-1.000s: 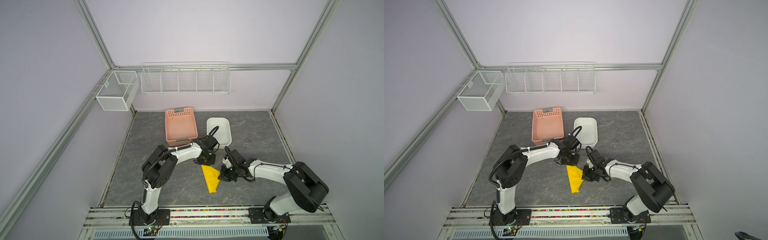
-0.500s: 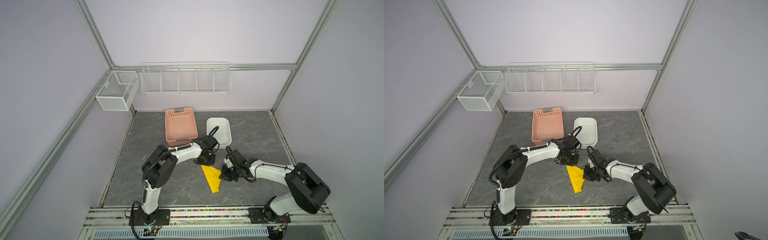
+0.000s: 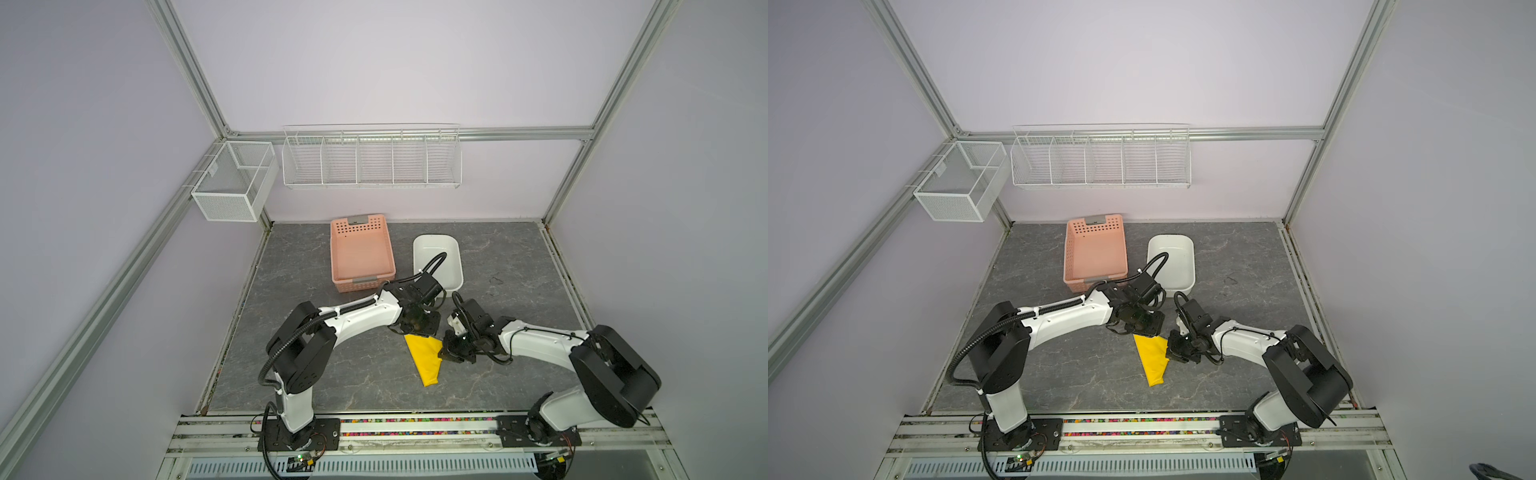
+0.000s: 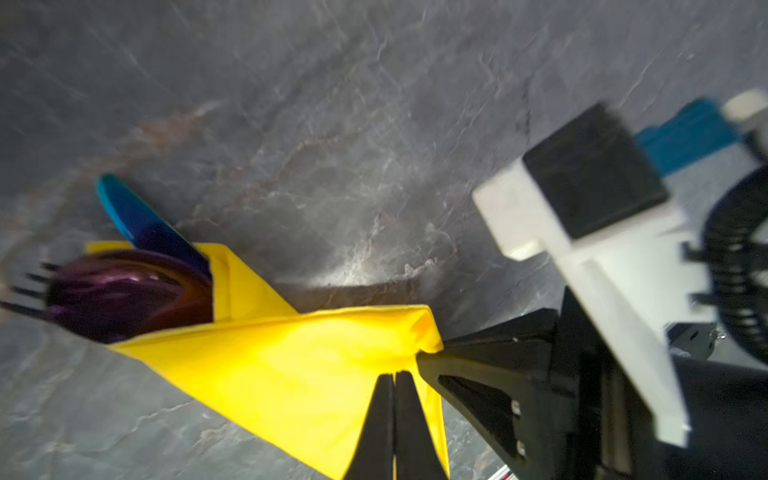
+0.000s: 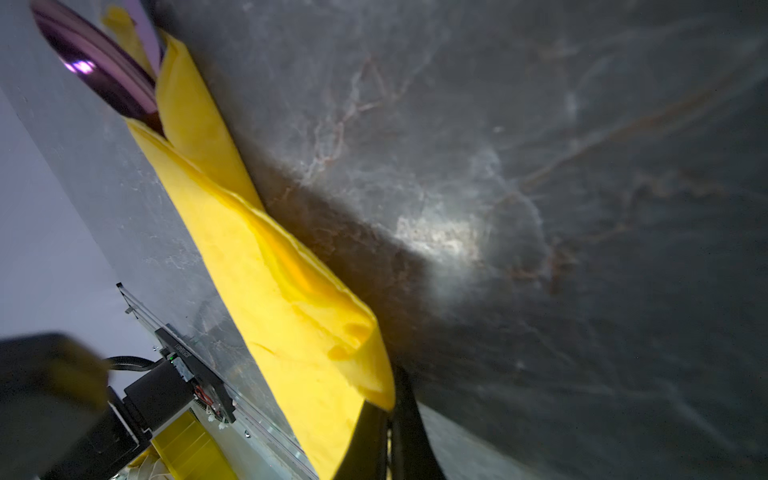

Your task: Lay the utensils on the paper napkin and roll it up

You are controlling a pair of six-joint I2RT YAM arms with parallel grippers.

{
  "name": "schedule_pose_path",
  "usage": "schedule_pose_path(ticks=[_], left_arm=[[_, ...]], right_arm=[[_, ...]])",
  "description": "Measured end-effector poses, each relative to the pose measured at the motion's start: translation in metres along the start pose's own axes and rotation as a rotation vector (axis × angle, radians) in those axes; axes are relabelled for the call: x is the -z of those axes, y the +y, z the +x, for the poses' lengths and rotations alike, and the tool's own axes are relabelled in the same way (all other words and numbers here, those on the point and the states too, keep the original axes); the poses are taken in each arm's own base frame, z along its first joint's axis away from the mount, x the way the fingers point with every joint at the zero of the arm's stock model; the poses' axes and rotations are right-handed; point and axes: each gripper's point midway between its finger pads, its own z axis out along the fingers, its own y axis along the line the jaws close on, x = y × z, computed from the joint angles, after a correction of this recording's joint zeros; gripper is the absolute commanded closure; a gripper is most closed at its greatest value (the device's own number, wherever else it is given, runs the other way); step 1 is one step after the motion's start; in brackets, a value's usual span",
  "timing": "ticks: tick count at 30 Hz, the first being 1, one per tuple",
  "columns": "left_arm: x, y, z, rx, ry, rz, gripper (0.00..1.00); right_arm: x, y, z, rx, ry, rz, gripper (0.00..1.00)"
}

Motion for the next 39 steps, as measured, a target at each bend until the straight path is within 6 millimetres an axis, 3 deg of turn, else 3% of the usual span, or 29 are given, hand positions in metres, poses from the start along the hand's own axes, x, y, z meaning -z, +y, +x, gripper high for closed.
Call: schedule_pose_path(ticks=[8, 24, 28, 34, 39], left_arm=[[-0.031, 0.014, 0.017, 0.027, 0.084, -0.033, 1.00], [-0.039, 0.022, 0.017, 0.026, 0.087, -0.067, 1.00], [-0.040, 0.021, 0.016, 0.027, 0.091, -0.069, 1.00], [-0.041, 0.020, 0.014, 0.026, 0.090, -0.067, 1.00], [-0.041, 0.019, 0.014, 0.025, 0.090, -0.066, 1.00]], right_arm=[[0.000, 0.000, 0.000, -0.002, -0.001, 0.000, 0.93], [0.000, -0.001, -0.001, -0.004, -0.002, 0.000, 0.92], [0.001, 0.000, -0.001, -0.008, -0.003, -0.001, 0.82], [0.016, -0.006, 0.001, 0.000, -0.031, 0.041, 0.71], [0.034, 0.001, 0.003, 0.023, -0.064, 0.034, 0.79]])
